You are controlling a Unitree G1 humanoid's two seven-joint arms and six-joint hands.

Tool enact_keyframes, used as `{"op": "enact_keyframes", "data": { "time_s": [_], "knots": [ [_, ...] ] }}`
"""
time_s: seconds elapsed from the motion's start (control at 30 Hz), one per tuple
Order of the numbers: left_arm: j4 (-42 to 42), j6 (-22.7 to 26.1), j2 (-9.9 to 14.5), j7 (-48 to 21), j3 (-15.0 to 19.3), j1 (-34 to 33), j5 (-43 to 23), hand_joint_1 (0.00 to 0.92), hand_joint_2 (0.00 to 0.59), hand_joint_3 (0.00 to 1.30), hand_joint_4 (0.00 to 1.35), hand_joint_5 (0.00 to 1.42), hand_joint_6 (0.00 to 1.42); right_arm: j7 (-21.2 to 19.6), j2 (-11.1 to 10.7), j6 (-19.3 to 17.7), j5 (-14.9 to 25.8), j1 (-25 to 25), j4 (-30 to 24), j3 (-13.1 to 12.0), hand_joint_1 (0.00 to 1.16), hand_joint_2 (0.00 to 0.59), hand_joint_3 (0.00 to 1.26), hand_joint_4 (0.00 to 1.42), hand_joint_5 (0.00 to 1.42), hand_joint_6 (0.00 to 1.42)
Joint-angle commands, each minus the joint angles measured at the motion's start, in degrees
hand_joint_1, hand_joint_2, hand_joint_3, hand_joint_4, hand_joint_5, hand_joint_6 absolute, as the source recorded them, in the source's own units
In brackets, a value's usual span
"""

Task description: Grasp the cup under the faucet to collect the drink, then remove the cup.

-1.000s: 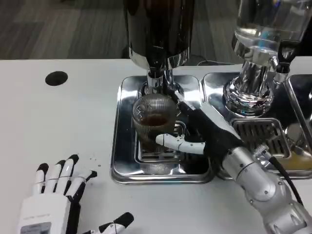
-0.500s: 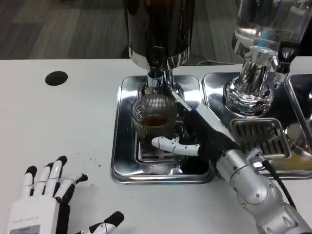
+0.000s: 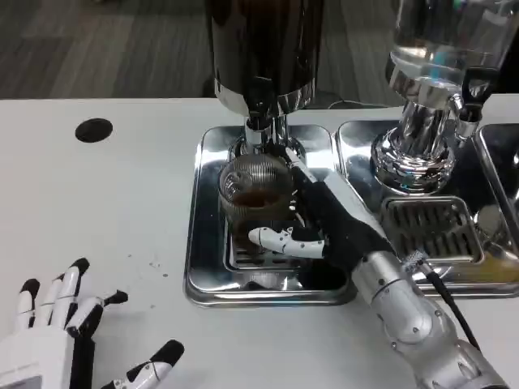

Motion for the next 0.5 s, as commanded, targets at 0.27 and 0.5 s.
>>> {"op": "enact_keyframes", "data": {
  "time_s": [0.27, 0.5],
  "knots": [
    [0.74, -1.22, 0.37, 0.81, 0.73, 0.71, -0.36, 0.000, 0.115, 0.42, 0.00, 0.10, 0.00, -5.71, 1.03, -3.62, -0.39, -0.42, 3.19, -0.58, 0.82, 0.193, 0.43, 0.48, 0.41, 0.32],
    [0.71, -1.25, 0.25, 0.62, 0.76, 0.69, -0.40, 0.000, 0.119, 0.43, 0.00, 0.10, 0.00, -8.73, 1.18, -6.17, -0.45, 0.09, 4.58, -1.10, 0.84, 0.195, 0.58, 0.63, 0.53, 0.41]
  ]
}}
